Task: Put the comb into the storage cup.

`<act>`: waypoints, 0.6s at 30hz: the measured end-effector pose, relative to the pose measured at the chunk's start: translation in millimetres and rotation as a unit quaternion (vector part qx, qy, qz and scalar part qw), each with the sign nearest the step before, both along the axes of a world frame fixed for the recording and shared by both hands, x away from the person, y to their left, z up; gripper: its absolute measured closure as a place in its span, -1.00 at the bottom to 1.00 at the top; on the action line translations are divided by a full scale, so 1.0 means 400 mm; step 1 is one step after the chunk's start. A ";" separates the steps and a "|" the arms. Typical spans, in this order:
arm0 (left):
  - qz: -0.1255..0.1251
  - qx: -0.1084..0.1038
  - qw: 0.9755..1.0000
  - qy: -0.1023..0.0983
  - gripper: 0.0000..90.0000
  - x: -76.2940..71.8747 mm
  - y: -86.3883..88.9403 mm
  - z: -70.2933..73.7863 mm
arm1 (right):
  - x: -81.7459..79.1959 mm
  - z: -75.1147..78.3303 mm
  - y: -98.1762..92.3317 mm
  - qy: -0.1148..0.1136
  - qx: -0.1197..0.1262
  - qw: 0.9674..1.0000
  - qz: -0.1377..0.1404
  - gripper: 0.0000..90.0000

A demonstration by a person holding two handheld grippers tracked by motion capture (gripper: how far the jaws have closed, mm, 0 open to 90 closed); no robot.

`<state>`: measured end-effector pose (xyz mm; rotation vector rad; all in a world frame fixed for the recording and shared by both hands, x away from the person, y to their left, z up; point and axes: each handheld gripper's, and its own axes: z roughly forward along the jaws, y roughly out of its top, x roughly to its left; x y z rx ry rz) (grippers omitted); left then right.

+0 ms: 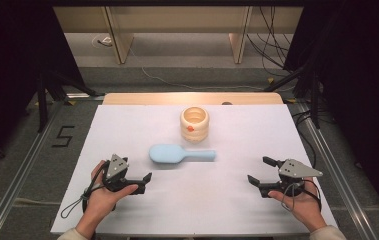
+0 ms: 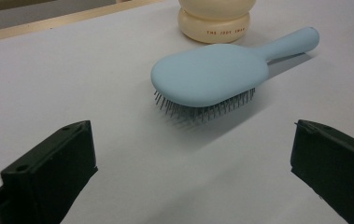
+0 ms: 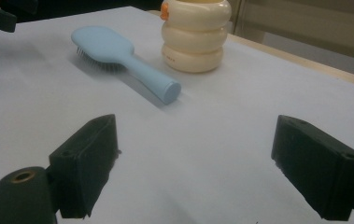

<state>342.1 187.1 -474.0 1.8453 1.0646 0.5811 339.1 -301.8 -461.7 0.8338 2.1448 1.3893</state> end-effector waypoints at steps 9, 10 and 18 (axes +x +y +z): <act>0.002 0.001 1.000 -0.002 -0.95 -0.001 -0.009 0.006 | -0.002 0.001 0.000 -0.002 0.002 1.000 -0.001 -0.65; 0.002 0.001 1.000 -0.002 -0.88 -0.001 -0.009 0.006 | -0.002 0.001 0.000 -0.002 0.002 1.000 -0.001 -0.65; 0.005 -0.035 0.999 0.001 0.55 0.031 -0.084 0.067 | 0.007 0.002 0.002 -0.002 0.004 1.000 -0.007 -0.65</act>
